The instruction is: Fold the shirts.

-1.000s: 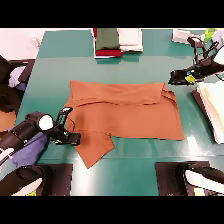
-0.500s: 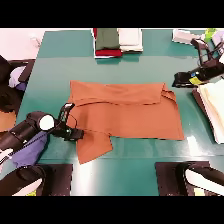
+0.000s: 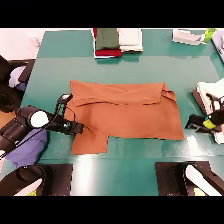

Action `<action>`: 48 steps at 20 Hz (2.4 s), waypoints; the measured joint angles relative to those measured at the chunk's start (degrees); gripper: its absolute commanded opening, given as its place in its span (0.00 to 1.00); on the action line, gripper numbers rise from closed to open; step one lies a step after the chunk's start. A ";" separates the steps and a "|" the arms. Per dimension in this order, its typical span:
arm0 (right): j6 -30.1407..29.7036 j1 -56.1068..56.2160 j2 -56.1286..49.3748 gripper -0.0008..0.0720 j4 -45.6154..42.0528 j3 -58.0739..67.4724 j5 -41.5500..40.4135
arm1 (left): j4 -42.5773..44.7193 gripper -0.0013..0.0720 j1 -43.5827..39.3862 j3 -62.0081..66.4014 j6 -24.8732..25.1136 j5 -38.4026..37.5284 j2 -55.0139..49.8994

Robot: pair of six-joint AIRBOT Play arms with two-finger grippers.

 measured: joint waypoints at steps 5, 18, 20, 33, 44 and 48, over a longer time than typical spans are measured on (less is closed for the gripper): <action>-0.72 0.98 -2.80 0.66 4.50 -5.90 -4.74 | 0.02 0.05 0.00 0.15 0.07 0.15 0.09; -0.04 13.07 -5.31 0.03 -0.70 -4.76 -2.69 | 6.73 0.05 0.00 0.15 1.01 -10.10 2.19; 0.15 13.79 -1.33 0.03 -3.43 -4.72 -0.46 | 7.08 0.05 0.00 0.15 1.03 -12.44 4.96; 1.22 13.53 1.64 0.03 -8.68 11.61 2.80 | 16.85 0.05 0.22 11.50 4.24 -9.94 3.76; 3.91 17.51 -26.51 0.03 -6.10 37.77 -1.81 | 24.20 0.05 4.48 28.33 2.62 5.46 -21.07; 3.98 17.51 -32.92 0.05 -3.72 43.87 -1.99 | 23.08 0.05 8.50 29.40 2.47 10.64 -23.37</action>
